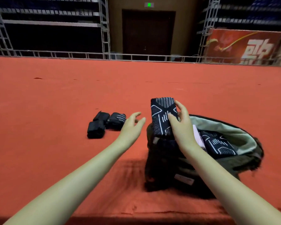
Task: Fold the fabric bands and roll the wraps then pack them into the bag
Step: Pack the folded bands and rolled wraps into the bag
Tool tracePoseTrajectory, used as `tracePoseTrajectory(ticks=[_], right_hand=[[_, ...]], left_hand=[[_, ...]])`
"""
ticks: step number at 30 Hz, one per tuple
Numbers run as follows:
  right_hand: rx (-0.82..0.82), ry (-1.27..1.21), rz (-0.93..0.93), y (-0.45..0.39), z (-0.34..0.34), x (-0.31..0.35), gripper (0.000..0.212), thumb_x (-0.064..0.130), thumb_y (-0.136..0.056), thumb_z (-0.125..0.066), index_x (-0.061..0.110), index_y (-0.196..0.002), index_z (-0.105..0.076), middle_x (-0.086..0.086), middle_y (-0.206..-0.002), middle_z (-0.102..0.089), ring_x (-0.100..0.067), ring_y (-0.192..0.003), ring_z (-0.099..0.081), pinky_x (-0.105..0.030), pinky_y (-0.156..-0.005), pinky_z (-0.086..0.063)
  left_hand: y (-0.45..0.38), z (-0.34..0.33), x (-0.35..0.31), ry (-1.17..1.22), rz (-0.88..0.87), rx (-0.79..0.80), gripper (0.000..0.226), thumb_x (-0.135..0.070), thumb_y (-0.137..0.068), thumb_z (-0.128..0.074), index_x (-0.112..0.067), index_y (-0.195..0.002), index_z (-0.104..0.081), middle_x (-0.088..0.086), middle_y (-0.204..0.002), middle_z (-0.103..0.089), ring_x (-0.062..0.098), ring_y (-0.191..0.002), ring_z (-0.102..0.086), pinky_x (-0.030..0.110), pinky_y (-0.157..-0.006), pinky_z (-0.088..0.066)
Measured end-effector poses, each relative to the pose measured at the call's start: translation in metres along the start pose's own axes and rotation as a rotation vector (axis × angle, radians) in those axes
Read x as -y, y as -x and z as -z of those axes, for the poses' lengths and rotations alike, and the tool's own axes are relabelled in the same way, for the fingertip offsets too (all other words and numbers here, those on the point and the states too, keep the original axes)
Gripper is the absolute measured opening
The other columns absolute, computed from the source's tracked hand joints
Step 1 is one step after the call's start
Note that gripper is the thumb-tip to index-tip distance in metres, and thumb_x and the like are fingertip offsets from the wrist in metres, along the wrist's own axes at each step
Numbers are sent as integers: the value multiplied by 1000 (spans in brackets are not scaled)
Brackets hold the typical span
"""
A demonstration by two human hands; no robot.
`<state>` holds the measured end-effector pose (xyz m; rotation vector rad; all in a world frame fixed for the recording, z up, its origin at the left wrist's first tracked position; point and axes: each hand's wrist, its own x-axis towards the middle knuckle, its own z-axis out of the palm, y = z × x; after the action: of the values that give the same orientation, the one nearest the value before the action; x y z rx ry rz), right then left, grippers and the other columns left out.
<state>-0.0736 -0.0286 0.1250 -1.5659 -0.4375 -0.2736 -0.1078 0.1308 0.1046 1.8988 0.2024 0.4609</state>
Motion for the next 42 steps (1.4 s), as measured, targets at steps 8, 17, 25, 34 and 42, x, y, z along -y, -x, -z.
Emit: tracePoseTrajectory(ticks=[8,17,25,34,42], right_hand=[[162,562,-88,18,36,-26,68,15,-90,-55,20,-148,-20,-8,-126,-59,-24,-115,-55,-25,-89,-38],[274,838,-62,12,32,-34,64,23,-86,-59,15,-143,-31,-8,-121,-61,-29,-113,-55,-36,-89,-46],[412,940,378,-3,30,-54,71,56,-84,-36,19,-143,-39,-7,-145,-39,-23,-135,-33,-40,-109,-32],[570,1101,298,-14,35,-61,60,56,-91,-41,17,-138,-45,-5,-125,-51,-24,-119,-44,-33,-99,-32],[390,553,264,-6,51,-53,30,29,-93,-55,25,-123,-59,11,-119,-56,-4,-117,-45,-28,-97,-42]], left_hand=[[0,-48,-3,169,148,29,19,-5,-90,-50,-11,-96,-66,2,-88,-67,16,-83,-62,23,-73,-49],[7,-23,-24,176,-29,-168,29,-11,-94,-50,-16,-119,-65,-6,-116,-62,7,-112,-53,24,-96,-42],[1,-23,-28,-77,-113,-90,30,-14,-96,-46,-17,-122,-61,-9,-115,-58,3,-108,-49,20,-92,-37],[-8,-16,-18,-74,-73,-109,31,-15,-95,-46,-18,-121,-63,-1,-122,-62,15,-115,-55,41,-100,-45],[0,-5,-8,-194,-110,27,30,-25,-99,-40,-25,-124,-57,-5,-96,-62,11,-75,-56,25,-61,-49]])
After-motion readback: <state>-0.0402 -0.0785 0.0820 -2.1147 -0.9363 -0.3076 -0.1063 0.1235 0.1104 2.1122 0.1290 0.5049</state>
